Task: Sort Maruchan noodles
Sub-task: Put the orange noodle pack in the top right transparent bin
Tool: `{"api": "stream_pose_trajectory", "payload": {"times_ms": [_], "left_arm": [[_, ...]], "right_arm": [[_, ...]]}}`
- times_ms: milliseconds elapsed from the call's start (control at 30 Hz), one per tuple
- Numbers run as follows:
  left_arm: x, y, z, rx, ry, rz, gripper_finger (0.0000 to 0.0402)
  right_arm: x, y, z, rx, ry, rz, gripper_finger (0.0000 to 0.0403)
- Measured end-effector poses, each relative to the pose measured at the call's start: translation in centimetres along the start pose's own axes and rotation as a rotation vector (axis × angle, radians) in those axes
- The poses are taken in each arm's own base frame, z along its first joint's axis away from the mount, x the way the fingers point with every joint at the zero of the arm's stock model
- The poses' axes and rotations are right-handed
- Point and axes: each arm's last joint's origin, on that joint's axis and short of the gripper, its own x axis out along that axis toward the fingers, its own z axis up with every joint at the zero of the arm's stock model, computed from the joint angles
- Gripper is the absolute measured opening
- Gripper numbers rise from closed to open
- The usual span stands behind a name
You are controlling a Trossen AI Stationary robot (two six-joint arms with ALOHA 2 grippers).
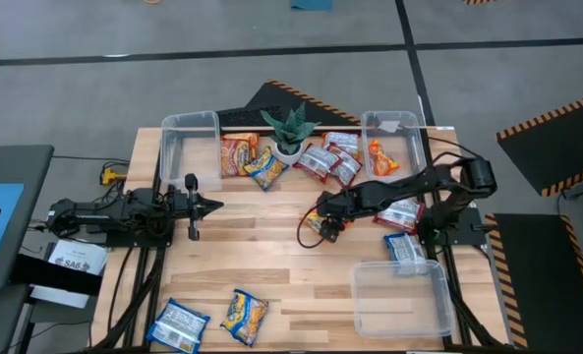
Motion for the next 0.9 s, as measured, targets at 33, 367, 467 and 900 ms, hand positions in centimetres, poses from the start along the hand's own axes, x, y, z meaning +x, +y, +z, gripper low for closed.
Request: {"api": "stream_pose_trajectory", "payload": {"times_ms": [33, 367, 467, 900], "left_arm": [[0.0, 0.0, 0.0, 0.000, 0.000, 0.000, 0.0000], [0.0, 0.0, 0.0, 0.000, 0.000, 0.000, 0.0000], [0.0, 0.0, 0.0, 0.000, 0.000, 0.000, 0.0000], [0.0, 0.0, 0.0, 0.000, 0.000, 0.000, 0.0000]], "right_arm": [[0.0, 0.0, 0.0, 0.000, 0.000, 0.001, 0.0304], [-0.2, -0.2, -0.2, -0.022, 0.013, 0.000, 0.0063], [-0.3, 0.1, -0.2, -0.044, 0.011, 0.007, 0.0018], [-9.1, -0.3, 0.0, -0.043, -0.165, 0.143, 0.0006]]}}
